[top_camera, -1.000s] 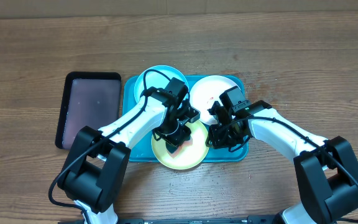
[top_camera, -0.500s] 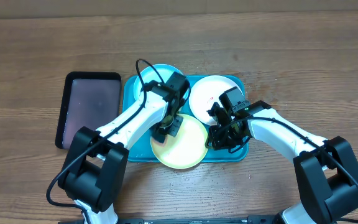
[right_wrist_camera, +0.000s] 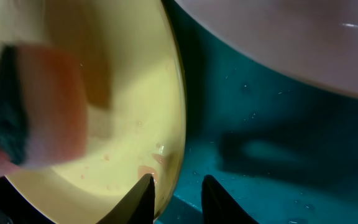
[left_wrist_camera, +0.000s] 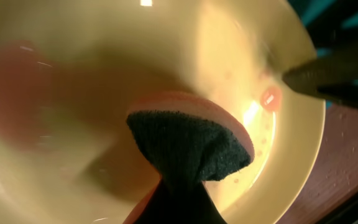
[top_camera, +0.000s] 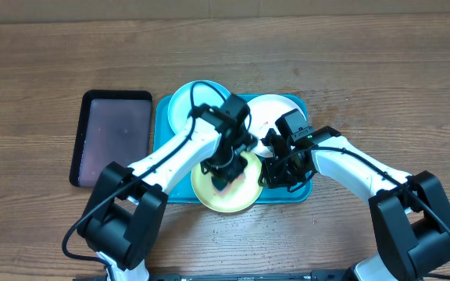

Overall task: Clean dirty plates on tray and stack at the side
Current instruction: 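Scrub the yellow plate with the sponge in the left gripper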

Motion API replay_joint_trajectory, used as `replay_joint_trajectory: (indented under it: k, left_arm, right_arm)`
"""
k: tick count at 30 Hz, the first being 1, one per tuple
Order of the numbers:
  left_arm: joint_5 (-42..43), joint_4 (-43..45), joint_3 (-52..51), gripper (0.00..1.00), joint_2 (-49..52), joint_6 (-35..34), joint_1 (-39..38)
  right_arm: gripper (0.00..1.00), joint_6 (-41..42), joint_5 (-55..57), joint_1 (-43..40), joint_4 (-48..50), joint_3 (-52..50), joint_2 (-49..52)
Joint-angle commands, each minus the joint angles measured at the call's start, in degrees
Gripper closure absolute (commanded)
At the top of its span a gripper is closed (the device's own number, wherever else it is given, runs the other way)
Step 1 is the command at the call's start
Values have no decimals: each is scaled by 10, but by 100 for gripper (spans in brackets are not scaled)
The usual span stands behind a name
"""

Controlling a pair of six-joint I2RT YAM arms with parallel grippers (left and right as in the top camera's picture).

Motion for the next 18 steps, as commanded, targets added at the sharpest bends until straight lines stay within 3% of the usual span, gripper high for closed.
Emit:
replay_joint_trajectory:
  k: [1, 4, 7, 14, 18]
  left_arm:
    - [47, 7, -26, 96, 6, 64, -14]
    - [43, 17, -39, 96, 6, 82, -22]
    - [-11, 46, -56, 92, 6, 66, -23]
    - [-257, 76, -63, 96, 6, -156, -19]
    - [-266, 51, -36, 96, 5, -176, -20]
  right_arm:
    - [73, 0, 5, 0, 2, -3, -1]
    - [73, 0, 5, 0, 2, -3, -1]
    - [73, 0, 5, 0, 1, -3, -1]
    - [73, 0, 5, 0, -2, -3, -1]
    - [73, 0, 5, 0, -6, -3, -1]
